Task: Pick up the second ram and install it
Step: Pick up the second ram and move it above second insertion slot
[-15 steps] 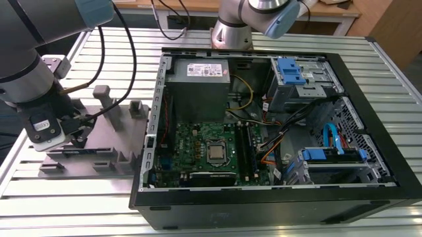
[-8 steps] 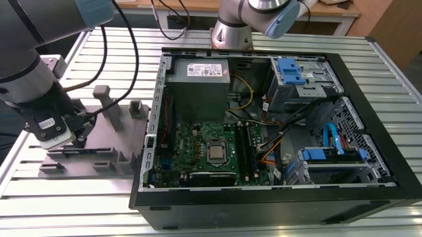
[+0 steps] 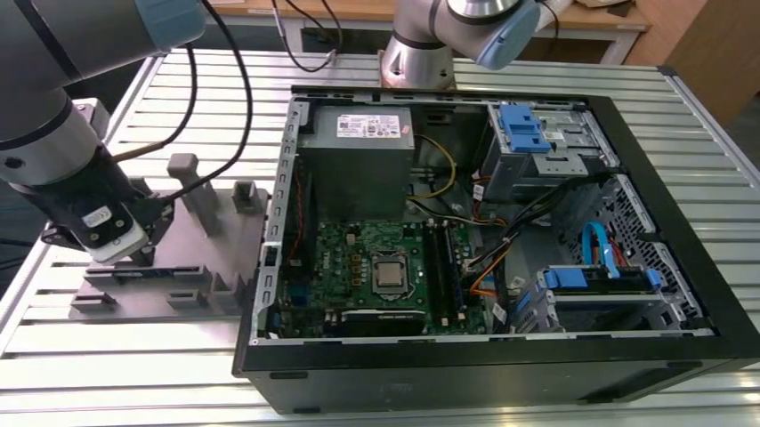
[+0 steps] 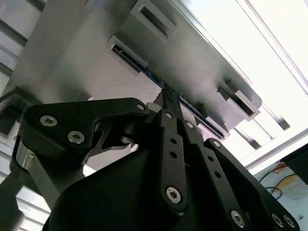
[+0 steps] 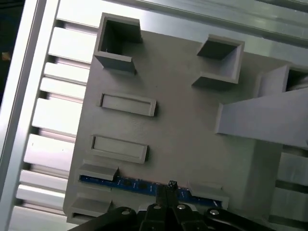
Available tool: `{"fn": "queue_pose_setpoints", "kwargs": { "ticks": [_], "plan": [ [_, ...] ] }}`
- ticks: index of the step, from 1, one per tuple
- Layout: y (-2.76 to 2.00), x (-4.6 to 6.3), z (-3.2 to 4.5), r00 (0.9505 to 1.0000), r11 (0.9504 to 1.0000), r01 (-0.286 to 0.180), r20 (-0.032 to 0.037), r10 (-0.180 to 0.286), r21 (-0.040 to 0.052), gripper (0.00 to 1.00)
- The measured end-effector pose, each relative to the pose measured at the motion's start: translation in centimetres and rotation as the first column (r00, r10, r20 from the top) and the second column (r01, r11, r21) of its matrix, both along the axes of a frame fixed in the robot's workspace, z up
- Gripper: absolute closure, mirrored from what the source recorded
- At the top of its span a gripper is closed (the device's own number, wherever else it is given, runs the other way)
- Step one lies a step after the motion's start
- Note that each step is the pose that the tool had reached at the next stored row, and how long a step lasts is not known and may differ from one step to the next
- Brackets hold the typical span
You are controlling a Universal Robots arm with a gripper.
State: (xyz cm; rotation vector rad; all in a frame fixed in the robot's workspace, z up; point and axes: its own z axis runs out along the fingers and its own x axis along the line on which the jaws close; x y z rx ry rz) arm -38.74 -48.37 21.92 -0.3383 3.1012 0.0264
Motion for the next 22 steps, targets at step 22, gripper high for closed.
{"fn": "queue_pose_setpoints", "kwargs": {
  "ticks": [22],
  "plan": [
    [0.00, 0.00, -0.01, 0.9572, 0.9572, -0.290, 0.0000, 0.290, 0.0000, 0.93]
  ]
}}
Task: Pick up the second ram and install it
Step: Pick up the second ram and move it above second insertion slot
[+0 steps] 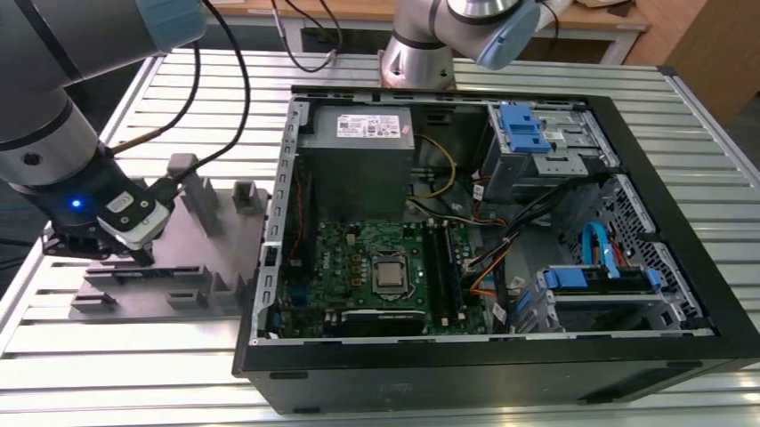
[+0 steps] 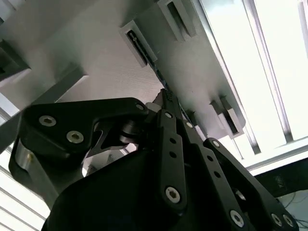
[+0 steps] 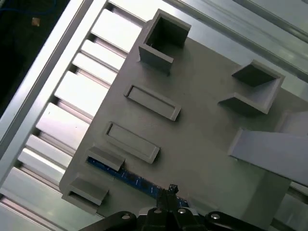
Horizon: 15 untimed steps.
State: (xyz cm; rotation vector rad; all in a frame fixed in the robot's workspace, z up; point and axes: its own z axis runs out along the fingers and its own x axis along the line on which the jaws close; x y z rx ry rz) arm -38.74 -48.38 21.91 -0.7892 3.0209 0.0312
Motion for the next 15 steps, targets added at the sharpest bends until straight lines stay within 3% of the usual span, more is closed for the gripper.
{"fn": "queue_pose_setpoints", "kwargs": {
  "ticks": [7, 15],
  "plan": [
    [0.00, 0.00, 0.00, 0.9958, 0.9958, -0.091, 0.0000, 0.091, 0.0000, 0.93],
    [0.00, 0.00, -0.01, 0.9818, 0.9818, -0.190, 0.0000, 0.190, 0.0000, 0.93]
  ]
}}
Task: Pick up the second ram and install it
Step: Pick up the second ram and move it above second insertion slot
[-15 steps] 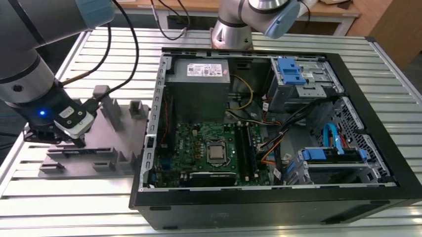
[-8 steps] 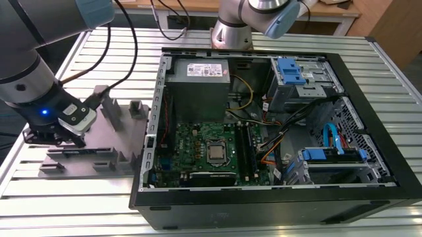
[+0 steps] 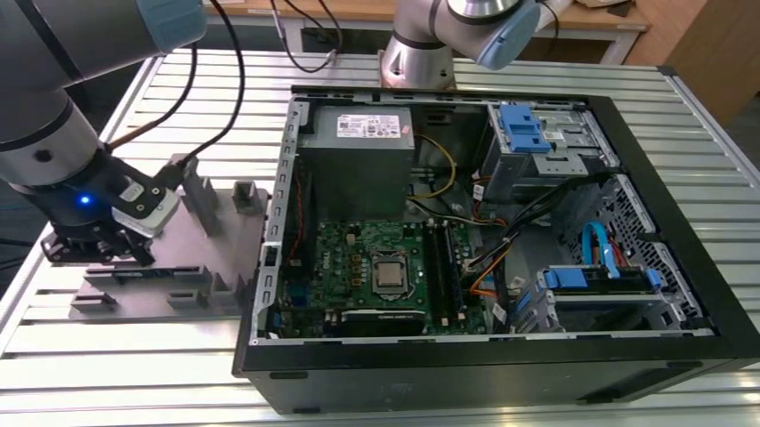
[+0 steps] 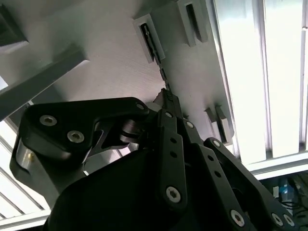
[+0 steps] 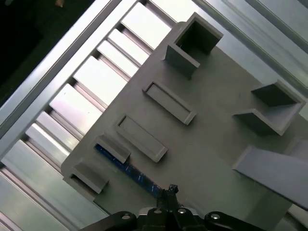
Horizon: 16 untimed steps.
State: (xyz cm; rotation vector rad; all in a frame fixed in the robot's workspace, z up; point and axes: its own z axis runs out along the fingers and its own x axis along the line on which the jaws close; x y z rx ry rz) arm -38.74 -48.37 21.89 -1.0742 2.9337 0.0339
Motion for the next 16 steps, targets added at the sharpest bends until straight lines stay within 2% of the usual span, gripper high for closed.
{"fn": "queue_pose_setpoints", "kwargs": {
  "ticks": [4, 8, 16],
  "plan": [
    [0.00, 0.00, 0.00, 0.9989, 0.9989, -0.048, 0.0000, 0.048, -0.0001, 0.93],
    [0.00, 0.00, -0.01, 0.9957, 0.9957, -0.093, 0.0000, 0.093, -0.0001, 0.93],
    [0.00, 0.00, -0.01, 0.9834, 0.9834, -0.182, 0.0000, 0.182, 0.0000, 0.93]
  ]
}}
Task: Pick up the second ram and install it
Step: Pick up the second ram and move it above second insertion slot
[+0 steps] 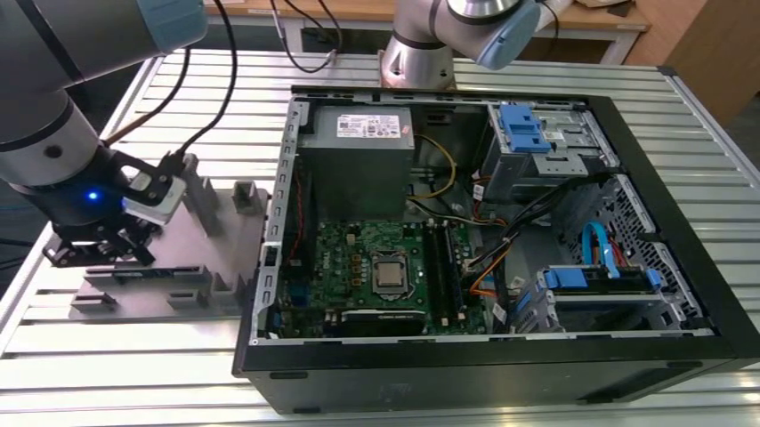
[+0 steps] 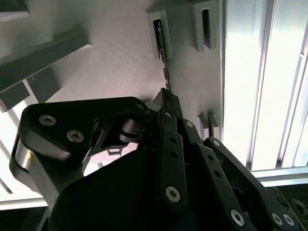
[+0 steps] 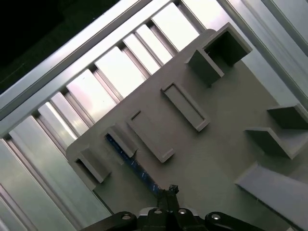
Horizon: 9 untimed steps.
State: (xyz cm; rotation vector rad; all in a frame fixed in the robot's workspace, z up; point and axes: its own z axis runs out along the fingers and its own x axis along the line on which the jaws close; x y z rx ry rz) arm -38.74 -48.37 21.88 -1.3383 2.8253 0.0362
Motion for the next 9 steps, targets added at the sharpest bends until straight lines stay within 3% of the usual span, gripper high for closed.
{"fn": "queue_pose_setpoints", "kwargs": {
  "ticks": [9],
  "plan": [
    [0.00, 0.00, 0.00, 0.9957, 0.9957, -0.093, 0.0000, 0.093, 0.0000, 0.93]
  ]
}}
